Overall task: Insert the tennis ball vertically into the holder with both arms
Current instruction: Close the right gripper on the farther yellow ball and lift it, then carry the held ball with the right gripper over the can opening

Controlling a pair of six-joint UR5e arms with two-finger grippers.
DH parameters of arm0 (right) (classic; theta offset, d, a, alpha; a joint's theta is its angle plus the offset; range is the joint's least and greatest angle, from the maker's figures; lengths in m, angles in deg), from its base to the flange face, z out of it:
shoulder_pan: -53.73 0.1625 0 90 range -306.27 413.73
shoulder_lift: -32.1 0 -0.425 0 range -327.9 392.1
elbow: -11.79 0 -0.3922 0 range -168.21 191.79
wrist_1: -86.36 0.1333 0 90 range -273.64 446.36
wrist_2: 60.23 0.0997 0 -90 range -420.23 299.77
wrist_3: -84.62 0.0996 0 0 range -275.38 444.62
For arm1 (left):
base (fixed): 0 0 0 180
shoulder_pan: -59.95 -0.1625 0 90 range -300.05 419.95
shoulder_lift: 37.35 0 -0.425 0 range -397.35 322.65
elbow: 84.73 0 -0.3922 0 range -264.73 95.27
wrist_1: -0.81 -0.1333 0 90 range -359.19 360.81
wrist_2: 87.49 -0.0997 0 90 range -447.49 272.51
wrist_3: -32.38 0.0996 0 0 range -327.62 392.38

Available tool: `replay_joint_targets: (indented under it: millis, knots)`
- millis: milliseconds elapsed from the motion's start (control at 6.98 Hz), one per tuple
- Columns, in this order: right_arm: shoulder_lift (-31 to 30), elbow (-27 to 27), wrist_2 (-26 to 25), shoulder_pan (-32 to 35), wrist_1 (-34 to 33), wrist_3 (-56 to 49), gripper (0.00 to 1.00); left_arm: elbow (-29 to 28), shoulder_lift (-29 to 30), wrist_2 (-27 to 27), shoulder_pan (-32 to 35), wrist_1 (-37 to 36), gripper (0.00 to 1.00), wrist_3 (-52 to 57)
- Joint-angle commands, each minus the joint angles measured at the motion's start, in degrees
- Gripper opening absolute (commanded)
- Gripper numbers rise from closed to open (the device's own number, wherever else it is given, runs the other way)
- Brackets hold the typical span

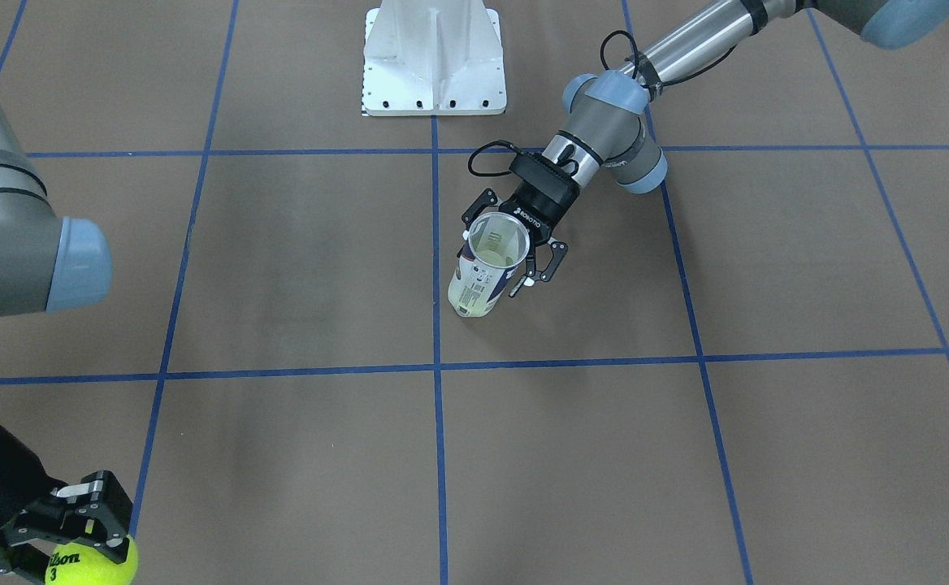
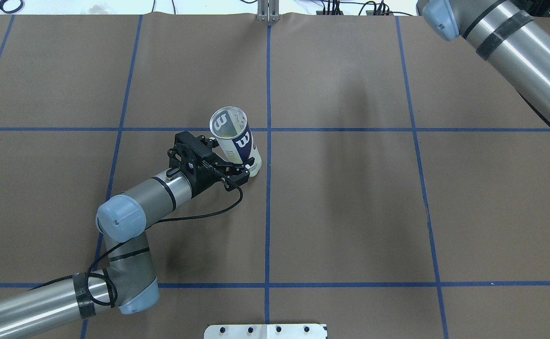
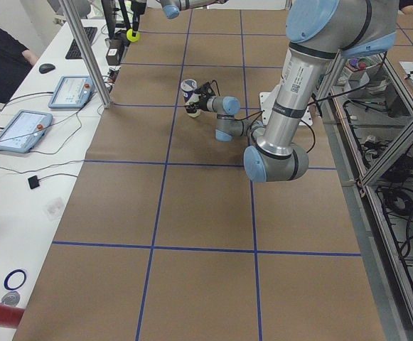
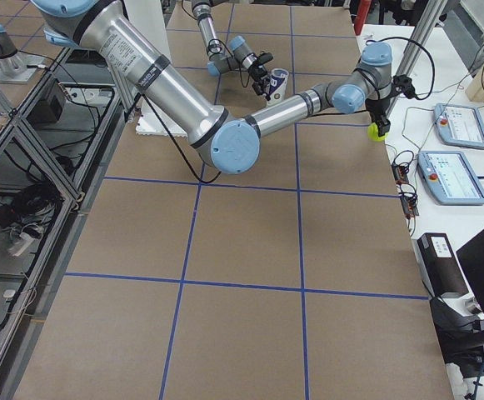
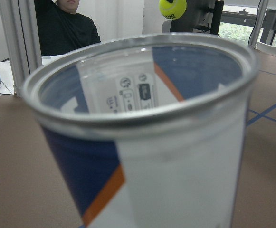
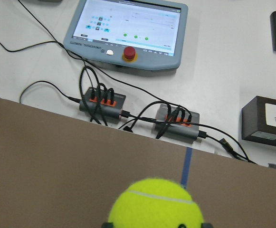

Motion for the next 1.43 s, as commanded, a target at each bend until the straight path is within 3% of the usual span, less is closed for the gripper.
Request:
replay_joint_targets:
  millis: [0, 430, 717, 1290]
  knots:
    - [-0.02, 8.18, 4.91, -0.46, -5.14, 6.72, 0.0, 0.07, 1.41, 0.01, -0.2, -1.93, 0.99, 0.0]
    - [0.77, 15.41, 8.26, -3.09, -10.16, 14.72, 0.0, 0.16, 2.12, 0.01, -0.46, -1.93, 0.99, 0.0]
    - [3.04, 20.42, 8.18, -10.36, -10.17, 28.75, 0.0, 0.16, 2.3, 0.01, -0.64, -1.93, 0.99, 0.0]
    - [6.39, 21.4, 7.13, -17.77, -12.71, 33.39, 0.0, 0.07, 2.13, 0.01, -0.73, -1.93, 0.99, 0.0]
